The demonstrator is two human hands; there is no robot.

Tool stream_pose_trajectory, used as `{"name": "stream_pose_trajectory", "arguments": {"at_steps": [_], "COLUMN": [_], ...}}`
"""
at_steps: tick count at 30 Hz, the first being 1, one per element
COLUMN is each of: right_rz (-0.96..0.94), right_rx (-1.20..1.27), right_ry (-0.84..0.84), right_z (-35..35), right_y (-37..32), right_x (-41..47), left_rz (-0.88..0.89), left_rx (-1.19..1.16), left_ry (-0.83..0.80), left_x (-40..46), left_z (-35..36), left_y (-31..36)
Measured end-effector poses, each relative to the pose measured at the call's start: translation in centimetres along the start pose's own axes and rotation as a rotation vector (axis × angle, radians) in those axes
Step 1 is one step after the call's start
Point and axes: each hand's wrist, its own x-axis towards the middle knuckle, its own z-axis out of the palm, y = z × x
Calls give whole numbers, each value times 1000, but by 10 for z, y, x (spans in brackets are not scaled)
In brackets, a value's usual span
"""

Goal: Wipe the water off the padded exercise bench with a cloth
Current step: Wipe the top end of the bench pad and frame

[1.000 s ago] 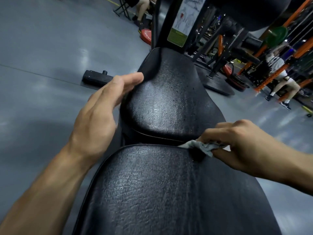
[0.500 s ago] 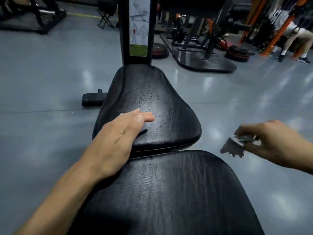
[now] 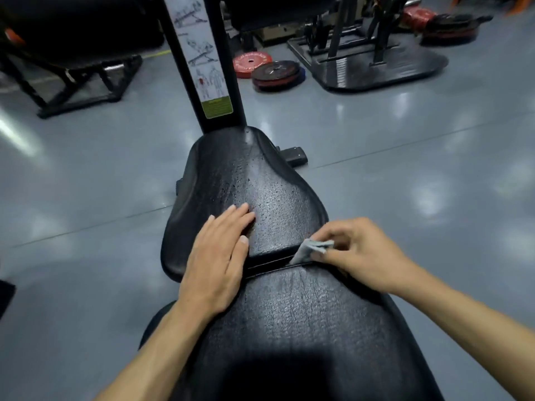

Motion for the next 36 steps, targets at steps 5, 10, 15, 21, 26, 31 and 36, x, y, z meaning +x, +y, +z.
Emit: {"name": "stream_pose_trajectory", "arguments": {"at_steps": [5,10,15,21,26,31,36], "right_rz": [110,127,-52,-356,-409,-557,-346], "right_rx": [327,138,-140,-500,-534,-499,-454], "right_ry": [463,537,420,267,323,276,343], "right_z": [-29,-36,4,17,12,14,9], "right_y": [23,26,9,-7,4,18,1], "right_x": [-8,17,25,60,64,58,128], "left_rz": [-65,-97,-113,-107,-107,-110,-110], "left_rx": [57,165,207,212,211,221,237], "left_ry": [129,114,105,112,117,120,111], "left_x": [-3,-3,-3,-1,-2,-2,-1], "left_z": [4,7,9,10,10,11,10], "left_y": [1,4,3,1,1,-1,0]}}
